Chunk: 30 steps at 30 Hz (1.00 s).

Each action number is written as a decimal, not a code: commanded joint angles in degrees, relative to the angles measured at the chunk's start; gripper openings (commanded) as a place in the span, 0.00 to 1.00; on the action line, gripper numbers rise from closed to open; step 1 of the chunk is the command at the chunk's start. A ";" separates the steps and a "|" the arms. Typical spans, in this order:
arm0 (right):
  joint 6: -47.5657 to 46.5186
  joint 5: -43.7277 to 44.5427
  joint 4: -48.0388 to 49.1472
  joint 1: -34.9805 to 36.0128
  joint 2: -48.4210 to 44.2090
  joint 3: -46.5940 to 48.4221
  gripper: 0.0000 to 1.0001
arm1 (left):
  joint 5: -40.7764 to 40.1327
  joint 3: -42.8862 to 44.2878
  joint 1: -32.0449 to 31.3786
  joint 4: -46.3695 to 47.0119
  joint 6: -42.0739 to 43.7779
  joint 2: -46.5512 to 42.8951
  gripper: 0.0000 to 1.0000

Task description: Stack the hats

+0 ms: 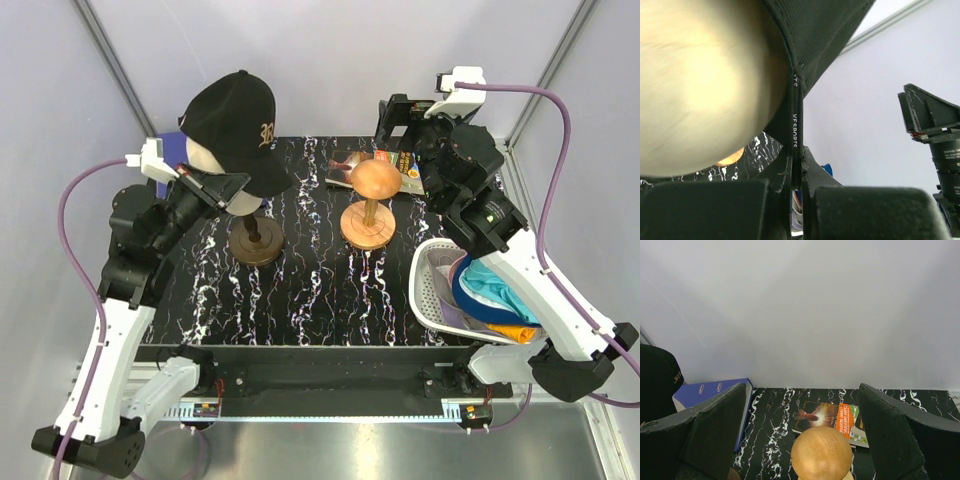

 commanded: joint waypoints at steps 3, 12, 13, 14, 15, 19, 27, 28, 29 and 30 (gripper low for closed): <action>-0.35 0.30 2.02 0.36 -1.73 -0.50 1.00 | -1.79 -4.82 2.66 5.92 -4.45 -5.15 0.00; -1.40 1.36 2.02 0.36 -1.38 -0.68 1.00 | -3.37 -15.28 3.90 13.12 -10.60 -10.52 0.00; -1.49 1.36 2.02 0.28 -1.38 -0.77 1.00 | -3.11 -15.98 3.90 13.65 -11.21 -10.52 0.00; -1.58 1.36 2.02 0.36 -1.29 -0.68 1.00 | -2.06 -17.38 3.90 15.40 -11.65 -10.78 0.00; -1.66 1.36 2.02 0.36 -1.20 -0.68 1.00 | -1.62 -18.18 3.90 16.63 -12.09 -10.87 0.00; -2.02 1.53 2.02 0.36 -0.59 -0.51 1.00 | -1.35 -22.04 3.90 22.78 -13.68 -12.53 0.00; -2.98 2.23 2.10 0.28 0.29 -0.59 1.00 | -3.55 -34.52 3.90 41.24 -20.89 -16.40 0.00; -3.33 2.41 2.02 0.36 0.46 -0.51 1.00 | -3.55 -34.53 3.90 40.64 -20.10 -16.84 0.00; -3.51 2.50 2.10 0.36 0.73 -0.59 1.00 | -3.46 -34.10 3.90 39.25 -18.96 -17.02 0.00; -3.60 2.67 2.10 0.36 0.73 -0.77 1.00 | -3.37 -33.92 3.90 38.10 -17.47 -17.20 0.00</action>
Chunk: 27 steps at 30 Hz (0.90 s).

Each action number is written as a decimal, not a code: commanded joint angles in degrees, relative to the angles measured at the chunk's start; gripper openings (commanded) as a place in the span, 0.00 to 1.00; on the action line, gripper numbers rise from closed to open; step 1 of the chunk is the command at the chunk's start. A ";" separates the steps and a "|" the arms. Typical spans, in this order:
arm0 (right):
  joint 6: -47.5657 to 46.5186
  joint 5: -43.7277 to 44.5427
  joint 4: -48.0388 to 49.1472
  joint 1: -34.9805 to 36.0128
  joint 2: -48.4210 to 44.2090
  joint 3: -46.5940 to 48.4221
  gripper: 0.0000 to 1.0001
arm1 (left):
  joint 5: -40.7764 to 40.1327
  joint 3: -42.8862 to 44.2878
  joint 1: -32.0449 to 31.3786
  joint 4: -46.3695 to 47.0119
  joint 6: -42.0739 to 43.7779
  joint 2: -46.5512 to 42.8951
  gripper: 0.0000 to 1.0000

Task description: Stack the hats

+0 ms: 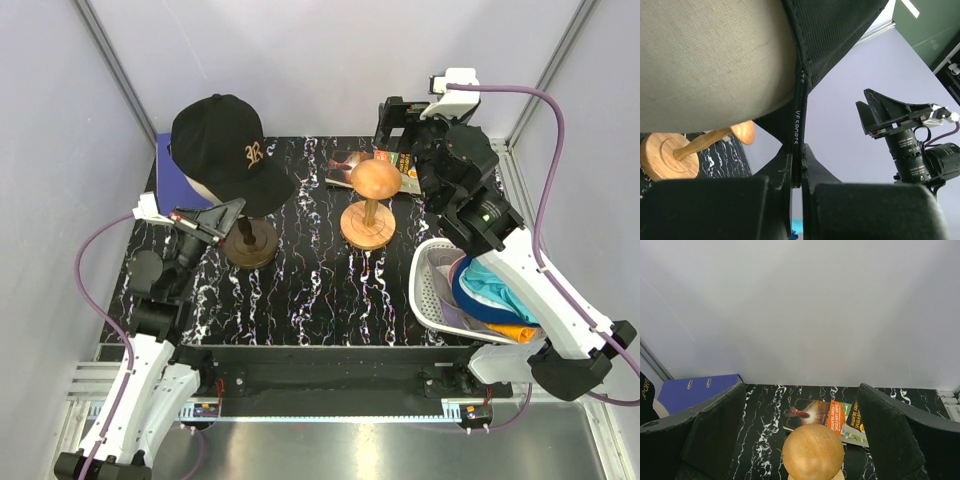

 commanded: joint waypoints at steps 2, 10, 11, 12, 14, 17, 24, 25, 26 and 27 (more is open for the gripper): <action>-1.96 2.11 2.00 0.36 0.93 -0.27 1.00 | -3.20 -2.54 0.62 6.11 -0.32 -1.96 0.00; -2.05 2.55 2.08 0.36 1.46 -0.97 1.00 | -6.45 -12.23 0.62 16.39 -7.00 -4.43 0.00; -2.14 2.72 2.08 0.36 1.63 -0.97 1.00 | -6.71 -13.19 0.62 17.28 -7.70 -4.43 0.00; -2.22 2.90 2.00 0.36 1.63 -1.06 1.00 | -6.89 -14.77 0.62 18.33 -8.76 -4.60 0.00; -2.23 2.81 1.99 0.36 1.72 -1.15 1.00 | -7.85 -16.44 0.62 20.88 -9.73 -4.69 0.00; -2.14 2.81 1.91 0.36 1.81 -1.23 1.00 | -9.52 -21.10 0.62 26.42 -12.71 -4.69 0.00; -2.14 2.90 1.73 0.36 2.16 -1.41 1.00 | -10.67 -25.06 1.23 29.93 -14.03 -3.38 0.00; -2.14 2.99 1.73 0.36 2.25 -1.41 1.00 | -10.15 -25.06 2.10 29.51 -13.95 -2.85 0.00; -2.05 2.99 1.64 0.36 2.25 -1.41 1.00 | -9.53 -24.54 2.63 28.29 -12.47 -2.50 0.00; -1.96 3.07 1.64 0.36 2.16 -1.50 0.99 | -7.87 -23.58 3.16 26.53 -11.50 -2.06 0.00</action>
